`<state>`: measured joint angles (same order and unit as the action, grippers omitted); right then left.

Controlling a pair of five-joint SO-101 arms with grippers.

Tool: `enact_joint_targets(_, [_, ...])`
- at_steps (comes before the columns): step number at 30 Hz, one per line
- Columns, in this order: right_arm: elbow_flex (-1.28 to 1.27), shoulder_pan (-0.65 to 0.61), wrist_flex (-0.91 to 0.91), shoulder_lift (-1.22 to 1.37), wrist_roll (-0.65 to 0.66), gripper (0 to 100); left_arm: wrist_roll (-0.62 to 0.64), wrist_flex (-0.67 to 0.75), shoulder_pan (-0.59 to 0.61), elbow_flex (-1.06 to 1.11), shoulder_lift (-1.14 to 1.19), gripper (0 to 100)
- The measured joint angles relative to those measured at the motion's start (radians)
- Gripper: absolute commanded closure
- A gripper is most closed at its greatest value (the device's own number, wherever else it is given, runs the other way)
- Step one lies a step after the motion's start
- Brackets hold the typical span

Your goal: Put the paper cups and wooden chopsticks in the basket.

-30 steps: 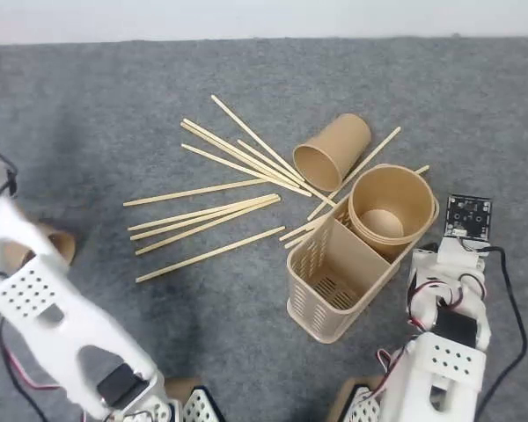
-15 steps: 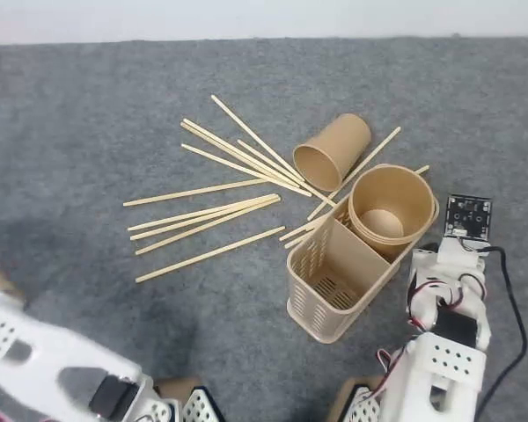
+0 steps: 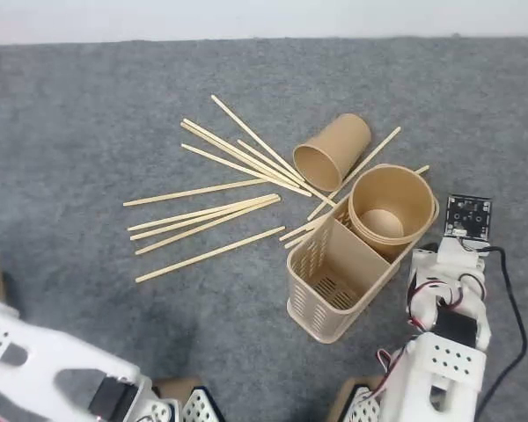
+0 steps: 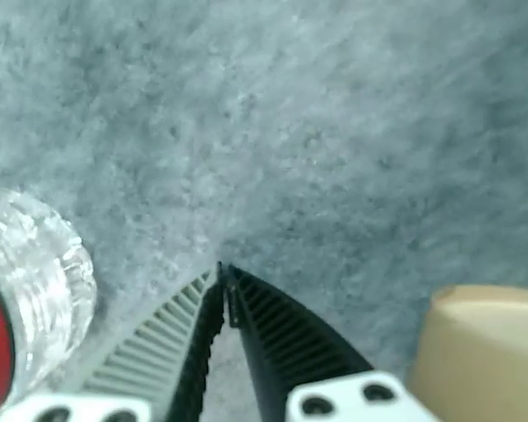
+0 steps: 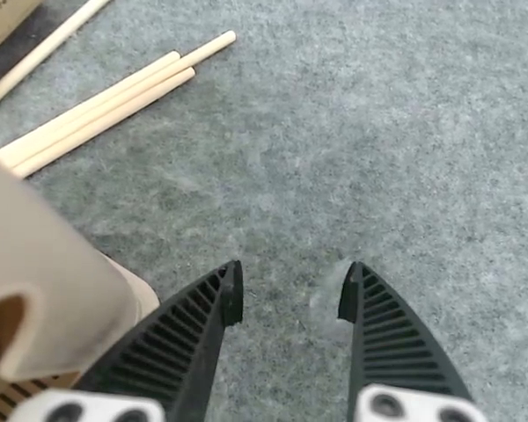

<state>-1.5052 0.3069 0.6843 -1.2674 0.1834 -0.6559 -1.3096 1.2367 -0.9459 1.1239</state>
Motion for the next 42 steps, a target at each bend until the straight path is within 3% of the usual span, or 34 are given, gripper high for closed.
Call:
enact_joint_targets(9, [0.0, 0.0, 0.0, 0.0, 0.0, 80.5, 0.006, -0.15, -0.092, -0.014, -0.002, 98])
enact_joint_targets(18, [0.0, 0.0, 0.0, 0.0, 0.0, 80.5, -0.107, -0.404, -0.201, -0.138, 0.005, 98])
enact_joint_targets(23, [0.0, 0.0, 0.0, 0.0, 0.0, 80.5, -0.101, -0.414, -0.273, -0.152, 0.005, 98])
enact_joint_targets(36, [0.0, 0.0, 0.0, 0.0, 0.0, 80.5, 0.081, -0.414, -0.58, -0.089, 0.011, 98])
enact_joint_targets(42, [0.0, 0.0, 0.0, 0.0, 0.0, 80.4, 0.127, -0.416, -0.666, -0.118, 0.012, 98])
